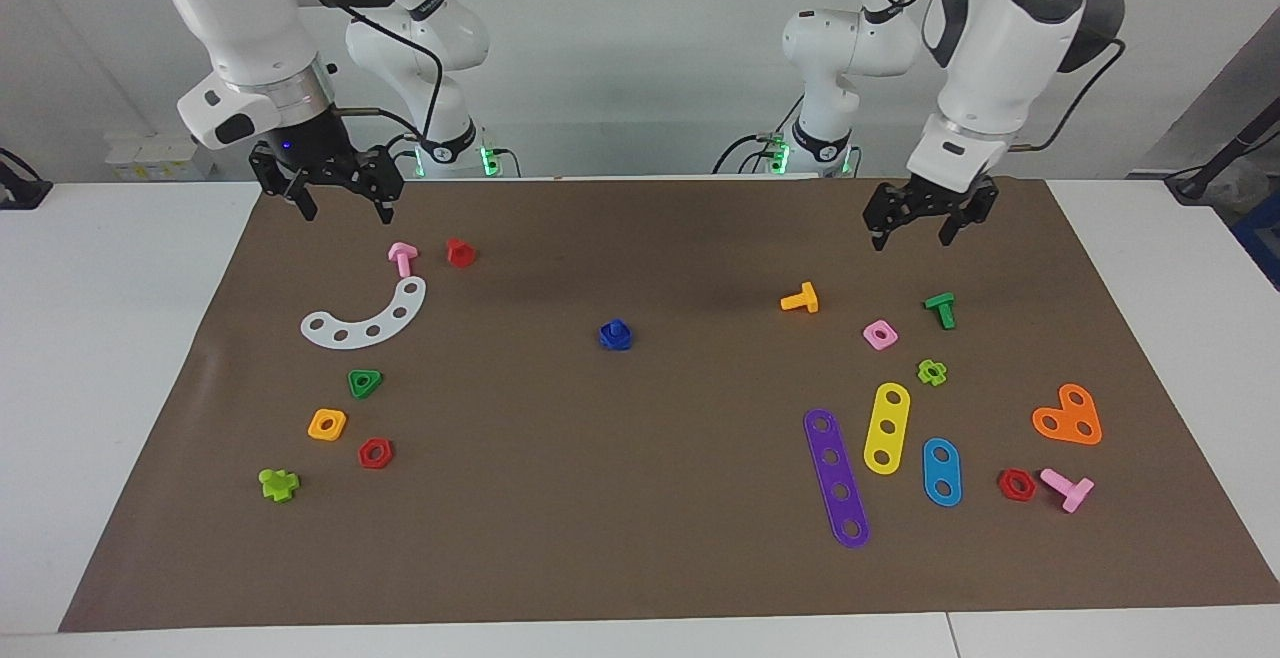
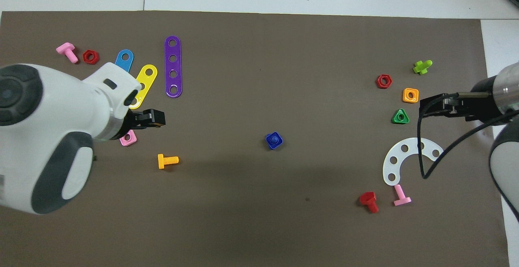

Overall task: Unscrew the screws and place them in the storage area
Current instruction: 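Reach the left gripper toward the blue nut and bolt at centre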

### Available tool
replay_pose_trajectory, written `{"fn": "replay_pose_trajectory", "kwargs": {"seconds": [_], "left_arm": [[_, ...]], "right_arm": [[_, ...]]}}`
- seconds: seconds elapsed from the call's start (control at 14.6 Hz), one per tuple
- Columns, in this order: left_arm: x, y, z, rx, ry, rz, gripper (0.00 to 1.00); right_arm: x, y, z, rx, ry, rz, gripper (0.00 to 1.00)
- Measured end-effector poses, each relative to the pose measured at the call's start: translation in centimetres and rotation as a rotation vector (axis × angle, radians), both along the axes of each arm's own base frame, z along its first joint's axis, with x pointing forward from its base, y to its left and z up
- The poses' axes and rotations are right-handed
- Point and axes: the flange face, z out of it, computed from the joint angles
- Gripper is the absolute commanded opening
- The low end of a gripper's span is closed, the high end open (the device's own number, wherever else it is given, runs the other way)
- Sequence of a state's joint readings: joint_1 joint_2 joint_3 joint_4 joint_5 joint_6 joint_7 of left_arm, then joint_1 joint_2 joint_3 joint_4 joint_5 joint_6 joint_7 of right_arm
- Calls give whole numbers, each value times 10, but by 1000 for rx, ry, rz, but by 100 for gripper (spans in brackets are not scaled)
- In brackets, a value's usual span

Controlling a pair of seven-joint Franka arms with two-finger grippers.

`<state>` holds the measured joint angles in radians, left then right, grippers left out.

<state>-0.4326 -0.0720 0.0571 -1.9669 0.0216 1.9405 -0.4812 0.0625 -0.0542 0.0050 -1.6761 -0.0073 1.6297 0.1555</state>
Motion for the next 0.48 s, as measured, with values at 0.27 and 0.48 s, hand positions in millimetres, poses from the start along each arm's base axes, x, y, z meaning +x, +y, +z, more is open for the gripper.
{"fn": "replay_pose_trajectory", "kwargs": {"seconds": [0.27,0.48], "left_arm": [[-13,-93,-53,-34,-37,114,100],[-22,-133,-71,-80,-59,140,100]], "right_arm": [[0,0,0,0,0,0,100],[0,0,0,0,0,0,100]]}}
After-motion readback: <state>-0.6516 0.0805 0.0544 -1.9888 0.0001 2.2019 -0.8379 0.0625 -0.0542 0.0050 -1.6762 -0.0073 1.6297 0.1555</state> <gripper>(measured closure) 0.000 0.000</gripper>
